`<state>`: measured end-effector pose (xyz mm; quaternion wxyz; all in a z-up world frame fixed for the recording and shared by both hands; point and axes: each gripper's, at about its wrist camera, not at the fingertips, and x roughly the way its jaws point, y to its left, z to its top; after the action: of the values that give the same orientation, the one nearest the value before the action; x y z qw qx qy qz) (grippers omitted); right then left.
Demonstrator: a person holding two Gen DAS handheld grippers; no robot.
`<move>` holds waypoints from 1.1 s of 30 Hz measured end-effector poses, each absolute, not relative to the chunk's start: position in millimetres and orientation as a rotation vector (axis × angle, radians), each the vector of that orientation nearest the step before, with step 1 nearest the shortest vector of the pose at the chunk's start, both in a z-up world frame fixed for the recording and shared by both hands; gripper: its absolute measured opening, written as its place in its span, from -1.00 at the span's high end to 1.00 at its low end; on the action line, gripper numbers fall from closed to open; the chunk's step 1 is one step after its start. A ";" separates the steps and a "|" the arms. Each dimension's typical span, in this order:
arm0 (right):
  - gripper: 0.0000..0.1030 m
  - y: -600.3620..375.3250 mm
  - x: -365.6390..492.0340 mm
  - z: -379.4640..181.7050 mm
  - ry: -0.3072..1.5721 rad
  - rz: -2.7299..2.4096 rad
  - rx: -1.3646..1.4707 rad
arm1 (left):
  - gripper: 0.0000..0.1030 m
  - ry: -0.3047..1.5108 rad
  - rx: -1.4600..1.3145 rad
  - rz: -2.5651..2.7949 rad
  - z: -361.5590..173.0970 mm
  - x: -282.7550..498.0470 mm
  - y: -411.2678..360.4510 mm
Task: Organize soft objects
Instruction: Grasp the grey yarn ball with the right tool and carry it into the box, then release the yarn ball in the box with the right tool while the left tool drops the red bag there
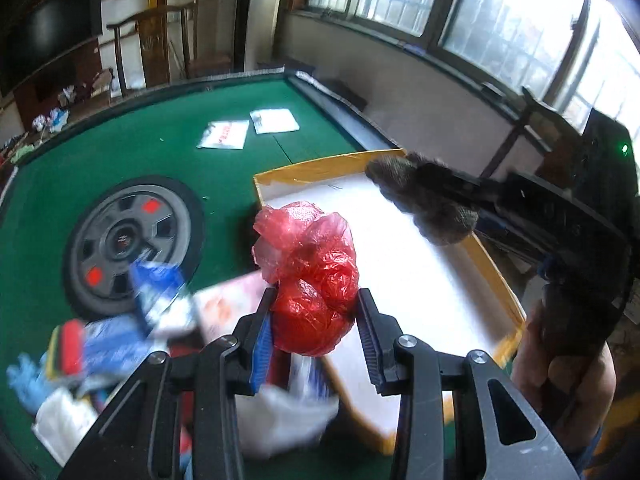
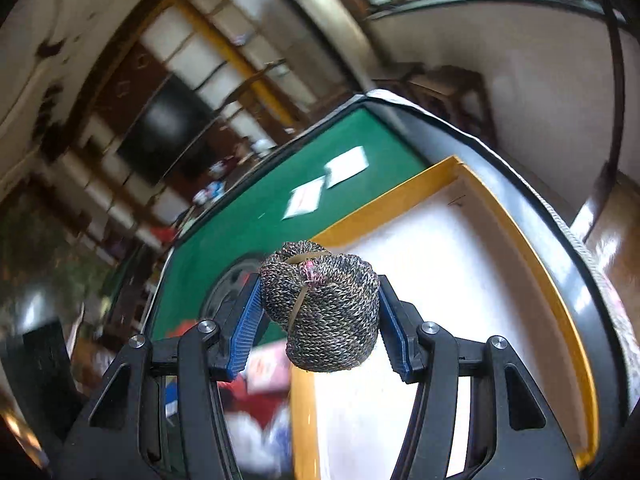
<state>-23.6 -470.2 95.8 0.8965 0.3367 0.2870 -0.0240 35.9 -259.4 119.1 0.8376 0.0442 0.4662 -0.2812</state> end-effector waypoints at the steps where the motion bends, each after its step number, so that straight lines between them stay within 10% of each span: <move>1: -0.07 -476.9 -13.3 91.2 0.612 -0.061 0.712 | 0.24 1.008 0.086 -0.586 111.8 48.6 -267.0; 33: -0.22 -514.8 46.2 27.9 0.759 -0.138 0.745 | 0.16 1.126 0.122 -0.478 43.2 125.9 -343.5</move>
<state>46.2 -514.8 27.9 0.8596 0.3549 0.3617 -0.0656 125.9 -343.5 43.2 0.8170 0.0574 0.5283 -0.2240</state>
